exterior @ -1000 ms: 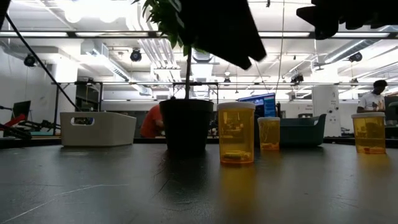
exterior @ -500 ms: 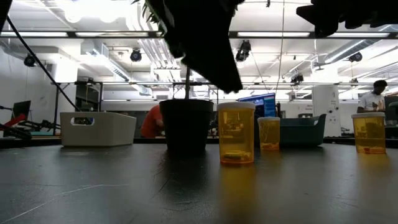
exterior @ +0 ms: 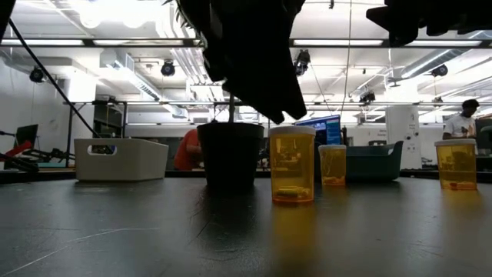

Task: Pick and place medicine bottles into bin by pill shape (circle, oval)
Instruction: Put the big orange pill bottle into the white bin

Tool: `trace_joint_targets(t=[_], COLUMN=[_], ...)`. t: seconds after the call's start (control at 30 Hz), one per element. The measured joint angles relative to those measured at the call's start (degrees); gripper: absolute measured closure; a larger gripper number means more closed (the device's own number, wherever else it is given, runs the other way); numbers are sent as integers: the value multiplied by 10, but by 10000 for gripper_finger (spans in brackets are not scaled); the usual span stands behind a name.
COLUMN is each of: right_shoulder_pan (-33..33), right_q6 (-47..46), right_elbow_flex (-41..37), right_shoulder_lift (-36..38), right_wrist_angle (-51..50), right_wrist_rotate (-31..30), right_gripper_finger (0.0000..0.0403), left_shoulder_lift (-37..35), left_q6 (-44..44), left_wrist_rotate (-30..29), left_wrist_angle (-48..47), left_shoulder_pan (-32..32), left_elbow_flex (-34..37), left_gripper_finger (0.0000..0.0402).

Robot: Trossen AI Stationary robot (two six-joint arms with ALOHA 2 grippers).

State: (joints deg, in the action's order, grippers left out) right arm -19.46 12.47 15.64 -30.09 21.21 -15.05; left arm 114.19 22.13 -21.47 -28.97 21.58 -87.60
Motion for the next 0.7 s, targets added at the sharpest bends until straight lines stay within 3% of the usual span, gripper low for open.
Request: trace_joint_targets(t=[0.47, 0.7], right_shoulder_pan=[0, 0], right_q6=[2, 2], right_elbow_flex=[0, 0], right_shoulder_lift=[0, 0], right_wrist_angle=[-4, -4], right_wrist_rotate=[0, -1], right_gripper_finger=[193, 193], left_shoulder_lift=[0, 0], left_q6=[0, -5], left_wrist_rotate=[-1, -15], left_wrist_angle=[134, 135], left_shoulder_pan=[-8, -7], left_elbow_flex=[87, 86], left_gripper_finger=[72, 126])
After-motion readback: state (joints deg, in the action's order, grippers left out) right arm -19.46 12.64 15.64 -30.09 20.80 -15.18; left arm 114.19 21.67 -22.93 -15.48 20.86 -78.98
